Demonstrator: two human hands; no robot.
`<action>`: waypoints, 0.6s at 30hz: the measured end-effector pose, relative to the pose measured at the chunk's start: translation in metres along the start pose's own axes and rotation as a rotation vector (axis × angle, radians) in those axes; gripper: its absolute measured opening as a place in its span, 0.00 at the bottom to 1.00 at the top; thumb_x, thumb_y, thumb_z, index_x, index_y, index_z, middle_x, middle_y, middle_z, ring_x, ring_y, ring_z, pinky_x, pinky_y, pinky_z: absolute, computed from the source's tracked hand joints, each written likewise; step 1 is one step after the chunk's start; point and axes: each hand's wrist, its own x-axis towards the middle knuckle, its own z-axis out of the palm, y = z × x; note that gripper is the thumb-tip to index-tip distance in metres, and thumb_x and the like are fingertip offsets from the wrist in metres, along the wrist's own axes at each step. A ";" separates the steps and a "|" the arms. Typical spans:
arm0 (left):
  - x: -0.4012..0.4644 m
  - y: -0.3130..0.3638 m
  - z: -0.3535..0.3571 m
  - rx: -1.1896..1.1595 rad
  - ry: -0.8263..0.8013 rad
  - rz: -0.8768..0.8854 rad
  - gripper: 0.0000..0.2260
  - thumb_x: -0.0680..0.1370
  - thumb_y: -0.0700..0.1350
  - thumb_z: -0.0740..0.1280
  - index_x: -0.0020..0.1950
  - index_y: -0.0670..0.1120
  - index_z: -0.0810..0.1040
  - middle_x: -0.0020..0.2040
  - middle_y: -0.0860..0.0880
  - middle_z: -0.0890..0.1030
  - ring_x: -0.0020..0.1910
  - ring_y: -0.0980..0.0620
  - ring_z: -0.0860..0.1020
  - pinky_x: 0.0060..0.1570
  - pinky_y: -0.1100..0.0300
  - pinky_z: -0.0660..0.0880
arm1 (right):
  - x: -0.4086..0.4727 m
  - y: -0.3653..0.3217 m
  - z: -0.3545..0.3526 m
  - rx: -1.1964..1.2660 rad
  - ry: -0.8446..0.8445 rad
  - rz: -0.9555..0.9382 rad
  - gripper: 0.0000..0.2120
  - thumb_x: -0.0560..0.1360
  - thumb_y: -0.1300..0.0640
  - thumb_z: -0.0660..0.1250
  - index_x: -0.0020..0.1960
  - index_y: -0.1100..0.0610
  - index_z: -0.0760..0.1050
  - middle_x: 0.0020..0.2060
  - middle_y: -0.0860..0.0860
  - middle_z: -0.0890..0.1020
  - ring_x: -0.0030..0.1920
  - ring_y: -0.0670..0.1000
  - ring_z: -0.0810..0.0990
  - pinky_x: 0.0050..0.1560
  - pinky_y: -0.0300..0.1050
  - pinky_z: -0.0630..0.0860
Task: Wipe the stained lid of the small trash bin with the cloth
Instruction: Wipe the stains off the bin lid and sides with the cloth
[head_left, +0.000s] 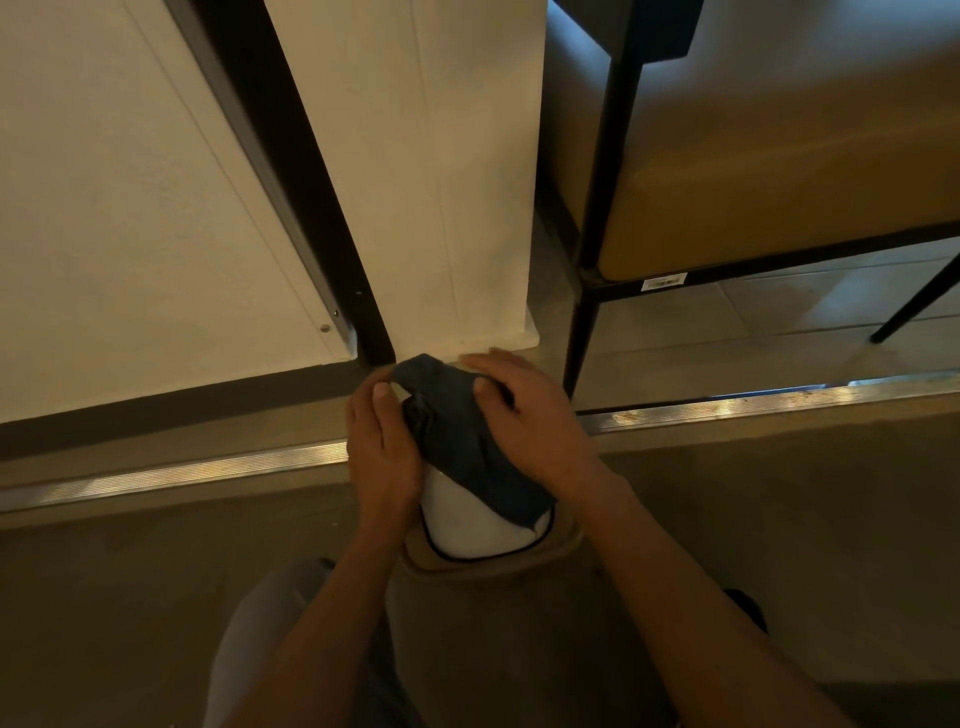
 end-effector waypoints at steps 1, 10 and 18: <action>0.002 0.003 -0.002 0.040 0.007 0.005 0.14 0.86 0.50 0.54 0.67 0.49 0.73 0.65 0.48 0.73 0.61 0.56 0.73 0.66 0.51 0.71 | -0.001 0.005 -0.007 0.026 0.068 0.041 0.16 0.82 0.56 0.59 0.68 0.51 0.74 0.64 0.49 0.77 0.61 0.42 0.73 0.62 0.31 0.68; -0.012 0.047 0.035 0.928 -0.338 0.121 0.29 0.81 0.67 0.46 0.75 0.53 0.62 0.75 0.44 0.64 0.72 0.38 0.65 0.68 0.37 0.63 | 0.009 0.045 -0.022 0.125 -0.071 0.371 0.15 0.82 0.56 0.57 0.66 0.49 0.75 0.66 0.47 0.76 0.66 0.46 0.72 0.62 0.39 0.64; -0.003 0.031 0.030 0.921 -0.353 0.238 0.25 0.82 0.62 0.48 0.72 0.51 0.68 0.70 0.44 0.70 0.68 0.41 0.70 0.66 0.42 0.68 | 0.006 0.047 -0.015 0.239 -0.054 0.398 0.15 0.83 0.55 0.56 0.66 0.48 0.75 0.63 0.46 0.76 0.62 0.44 0.72 0.65 0.42 0.68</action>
